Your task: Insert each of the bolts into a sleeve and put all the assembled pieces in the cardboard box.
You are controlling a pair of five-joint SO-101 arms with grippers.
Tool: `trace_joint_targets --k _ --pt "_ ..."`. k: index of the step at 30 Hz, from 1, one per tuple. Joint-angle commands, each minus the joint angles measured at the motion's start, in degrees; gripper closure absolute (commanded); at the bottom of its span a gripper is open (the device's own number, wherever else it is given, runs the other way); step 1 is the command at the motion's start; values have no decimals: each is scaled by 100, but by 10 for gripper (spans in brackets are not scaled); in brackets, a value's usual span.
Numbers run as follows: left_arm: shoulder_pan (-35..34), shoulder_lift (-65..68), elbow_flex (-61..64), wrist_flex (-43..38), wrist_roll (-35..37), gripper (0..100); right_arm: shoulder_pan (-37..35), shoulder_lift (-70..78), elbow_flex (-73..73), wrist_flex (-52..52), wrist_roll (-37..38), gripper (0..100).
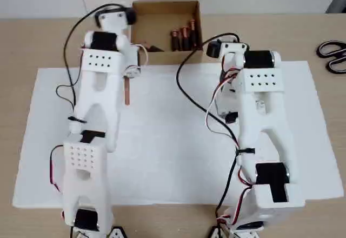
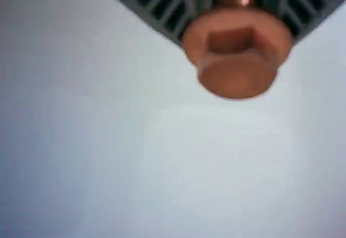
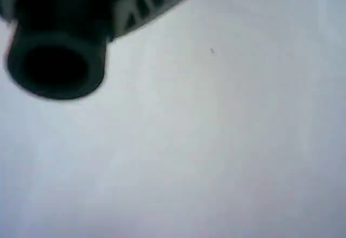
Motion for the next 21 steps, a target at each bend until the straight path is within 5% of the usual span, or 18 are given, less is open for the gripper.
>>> trace_joint_targets --k 1,14,21 --pt "158 -800 -233 123 -255 994 -22 -505 -246 22 70 995" --pt "993 -3569 769 114 -237 994 -22 -3952 -176 31 70 995" --pt "1574 -4993 1912 105 -229 994 -22 -5903 1169 -22 70 995"
